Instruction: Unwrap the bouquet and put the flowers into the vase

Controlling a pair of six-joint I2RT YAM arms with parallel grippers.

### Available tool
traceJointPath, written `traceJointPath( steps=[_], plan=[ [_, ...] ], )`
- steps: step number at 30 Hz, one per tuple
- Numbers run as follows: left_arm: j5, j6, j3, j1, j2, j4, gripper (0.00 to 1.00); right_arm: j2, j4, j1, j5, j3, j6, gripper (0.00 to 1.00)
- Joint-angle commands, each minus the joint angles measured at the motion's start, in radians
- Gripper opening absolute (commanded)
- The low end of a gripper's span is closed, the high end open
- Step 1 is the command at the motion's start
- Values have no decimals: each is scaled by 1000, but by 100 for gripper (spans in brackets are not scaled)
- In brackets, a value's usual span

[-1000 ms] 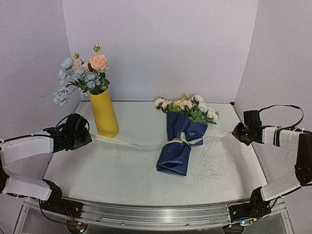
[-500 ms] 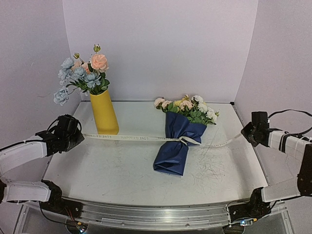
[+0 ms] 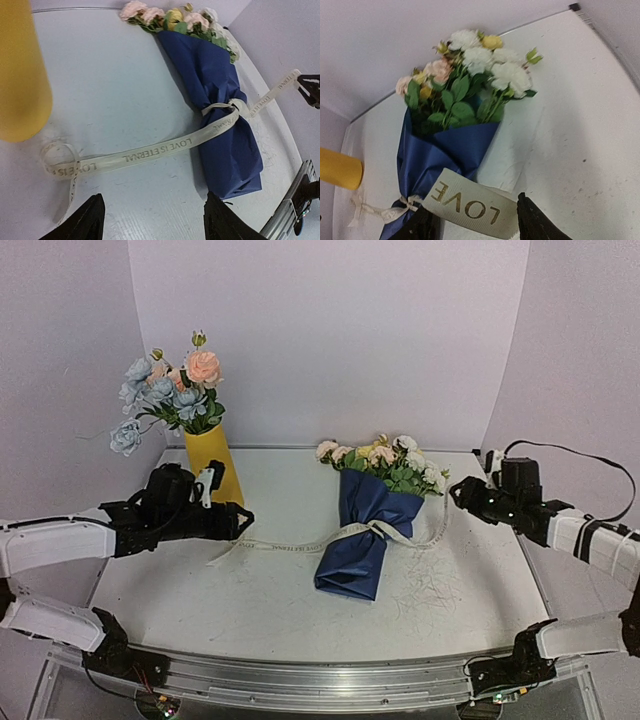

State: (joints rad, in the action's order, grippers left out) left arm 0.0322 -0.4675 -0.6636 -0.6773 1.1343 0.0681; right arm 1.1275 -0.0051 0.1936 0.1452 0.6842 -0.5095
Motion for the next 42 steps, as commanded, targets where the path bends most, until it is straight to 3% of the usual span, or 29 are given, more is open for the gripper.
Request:
traceJointPath(
  steps=[1, 4, 8, 9, 11, 15, 17, 18, 20, 21, 23, 24, 32, 35, 39, 42],
  plan=[
    [-19, 75, -129, -116, 135, -64, 69, 79, -39, 172, -33, 73, 11, 64],
    [-7, 82, -186, -173, 215, -109, 70, 104, -38, 254, -78, 103, 28, 69],
    [-7, 94, -306, -224, 366, -118, 68, 128, -208, 288, -443, 173, -99, 60],
    [-6, 95, -321, -225, 374, -119, 68, 123, -229, 286, -471, 172, -112, 60],
    [-10, 94, -363, -233, 427, -119, 68, 79, -312, 236, -639, 170, -224, 52],
    [-7, 84, -396, -233, 472, -120, 68, 15, -477, 92, -775, 180, -403, 43],
    [0, 85, -405, -233, 485, -119, 68, -8, -497, 63, -797, 182, -420, 47],
    [13, 83, -416, -233, 504, -119, 68, -30, -458, 55, -757, 186, -327, 63],
    [23, 82, -423, -233, 518, -119, 68, -36, -387, 55, -652, 188, -192, 69],
    [40, 82, -438, -232, 537, -119, 68, -42, -317, 54, -464, 191, -42, 78],
    [55, 81, -454, -233, 561, -118, 68, -54, -302, 54, -353, 192, -4, 95],
    [60, 81, -461, -233, 567, -118, 68, -55, -311, 54, -349, 198, -7, 98],
    [71, 81, -495, -232, 607, -117, 68, 18, -716, 53, -821, 363, -321, 98],
    [67, 77, -499, -233, 614, -117, 68, 7, -791, 38, -942, 395, -399, 98],
    [85, 73, -510, -232, 627, -117, 68, -34, -850, 19, -1031, 452, -430, 98],
    [117, 89, -572, -245, 667, -118, 68, -53, -848, 20, -975, 508, -332, 98]
  ],
)
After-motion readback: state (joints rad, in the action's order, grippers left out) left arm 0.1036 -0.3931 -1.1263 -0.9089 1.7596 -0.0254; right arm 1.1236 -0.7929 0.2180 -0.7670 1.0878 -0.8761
